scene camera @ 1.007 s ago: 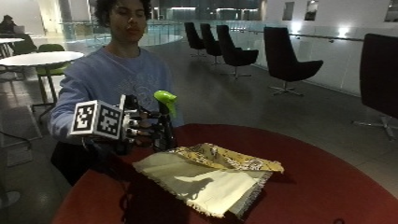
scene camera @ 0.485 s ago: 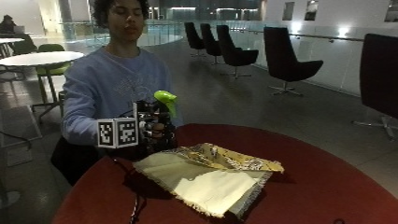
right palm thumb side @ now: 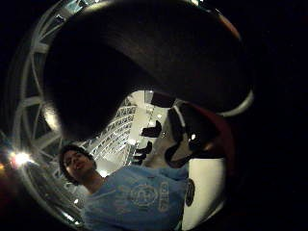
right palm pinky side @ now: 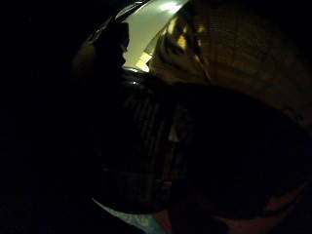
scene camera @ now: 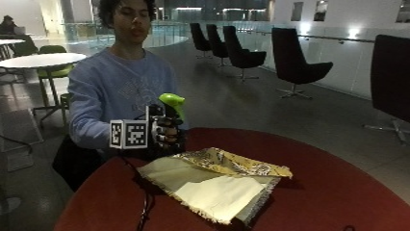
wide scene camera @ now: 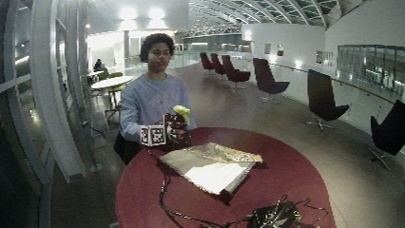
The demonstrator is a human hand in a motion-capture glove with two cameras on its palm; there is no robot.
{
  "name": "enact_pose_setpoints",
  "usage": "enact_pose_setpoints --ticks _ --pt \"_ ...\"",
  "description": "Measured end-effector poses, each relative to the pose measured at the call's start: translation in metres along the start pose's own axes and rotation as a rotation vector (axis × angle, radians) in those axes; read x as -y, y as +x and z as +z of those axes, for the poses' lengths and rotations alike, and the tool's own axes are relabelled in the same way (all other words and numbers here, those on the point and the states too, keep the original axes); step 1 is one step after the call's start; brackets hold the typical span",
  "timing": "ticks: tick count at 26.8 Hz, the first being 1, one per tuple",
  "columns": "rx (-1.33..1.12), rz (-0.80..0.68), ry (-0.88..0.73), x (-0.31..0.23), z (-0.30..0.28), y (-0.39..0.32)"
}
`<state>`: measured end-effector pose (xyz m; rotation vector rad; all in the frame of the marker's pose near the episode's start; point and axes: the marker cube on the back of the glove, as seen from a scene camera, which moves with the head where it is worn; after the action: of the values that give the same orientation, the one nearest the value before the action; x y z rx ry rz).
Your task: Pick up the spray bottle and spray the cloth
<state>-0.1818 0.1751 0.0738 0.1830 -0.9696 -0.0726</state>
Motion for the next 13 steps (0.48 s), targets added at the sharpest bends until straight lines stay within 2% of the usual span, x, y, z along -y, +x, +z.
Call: enact_pose_setpoints --ticks 6,13 --pt "-0.061 -0.033 0.043 0.009 -0.004 -0.007" --pt "-0.171 -0.005 -0.061 0.034 -0.035 -0.041"
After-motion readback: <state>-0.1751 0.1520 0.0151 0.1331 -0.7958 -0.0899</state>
